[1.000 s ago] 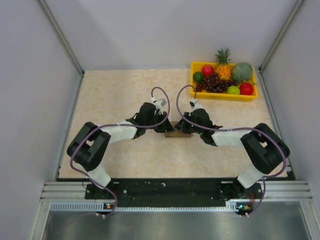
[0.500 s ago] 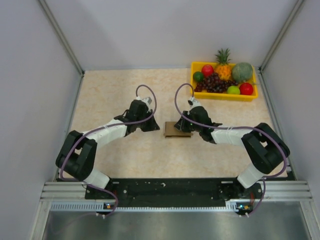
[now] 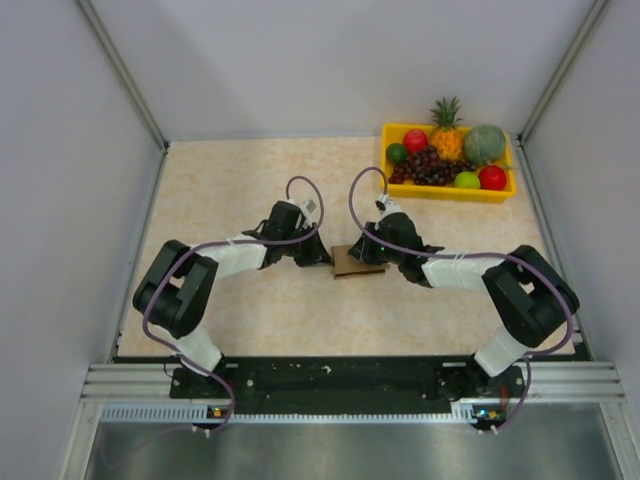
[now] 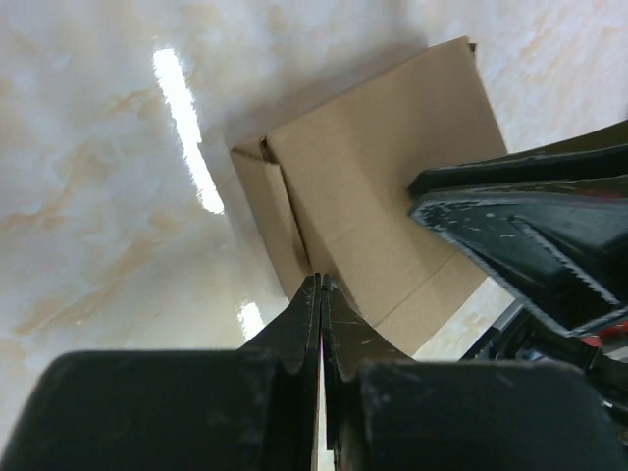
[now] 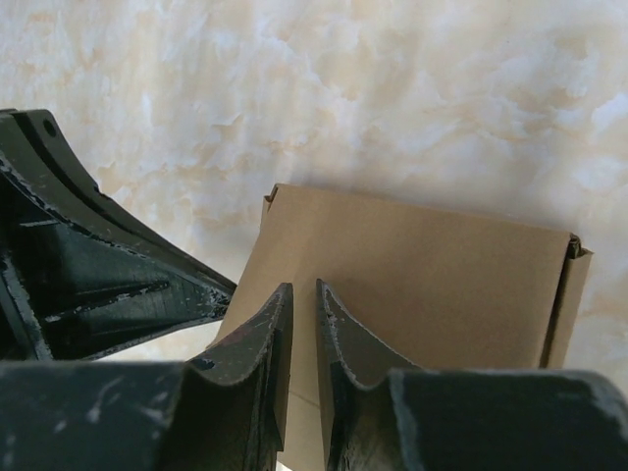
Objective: Fold the paper box
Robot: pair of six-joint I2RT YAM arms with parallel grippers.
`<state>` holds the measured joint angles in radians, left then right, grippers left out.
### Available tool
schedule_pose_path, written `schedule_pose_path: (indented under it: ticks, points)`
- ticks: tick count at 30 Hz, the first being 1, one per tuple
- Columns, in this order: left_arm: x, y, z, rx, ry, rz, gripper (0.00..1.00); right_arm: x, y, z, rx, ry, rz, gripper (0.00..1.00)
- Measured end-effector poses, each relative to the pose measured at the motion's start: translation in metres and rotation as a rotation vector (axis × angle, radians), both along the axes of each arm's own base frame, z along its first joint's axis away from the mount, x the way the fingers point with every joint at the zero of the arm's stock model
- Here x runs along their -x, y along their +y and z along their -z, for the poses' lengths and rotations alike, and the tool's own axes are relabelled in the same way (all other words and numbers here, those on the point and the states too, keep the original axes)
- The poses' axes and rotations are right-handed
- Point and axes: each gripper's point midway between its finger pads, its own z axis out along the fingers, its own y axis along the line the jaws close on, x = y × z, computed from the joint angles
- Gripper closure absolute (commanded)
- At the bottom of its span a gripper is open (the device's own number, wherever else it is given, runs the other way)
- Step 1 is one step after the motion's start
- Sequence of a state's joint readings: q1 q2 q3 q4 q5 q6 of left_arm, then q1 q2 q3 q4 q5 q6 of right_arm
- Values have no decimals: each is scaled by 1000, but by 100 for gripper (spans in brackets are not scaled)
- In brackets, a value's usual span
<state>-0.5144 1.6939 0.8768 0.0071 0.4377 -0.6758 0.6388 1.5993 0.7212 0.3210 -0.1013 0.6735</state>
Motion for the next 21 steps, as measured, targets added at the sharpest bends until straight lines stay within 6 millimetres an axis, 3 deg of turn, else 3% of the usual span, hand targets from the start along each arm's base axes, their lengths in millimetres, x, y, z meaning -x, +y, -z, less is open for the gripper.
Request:
schedule_pose_path:
  ticks: [6,21]
  points:
    - [-5,-8,-9,52,-18,1,100,-1,2,4,-8,7,-1,85]
    - [10,-20,5,49,-4,59,100,-1,2,6,-11,16,5,85]
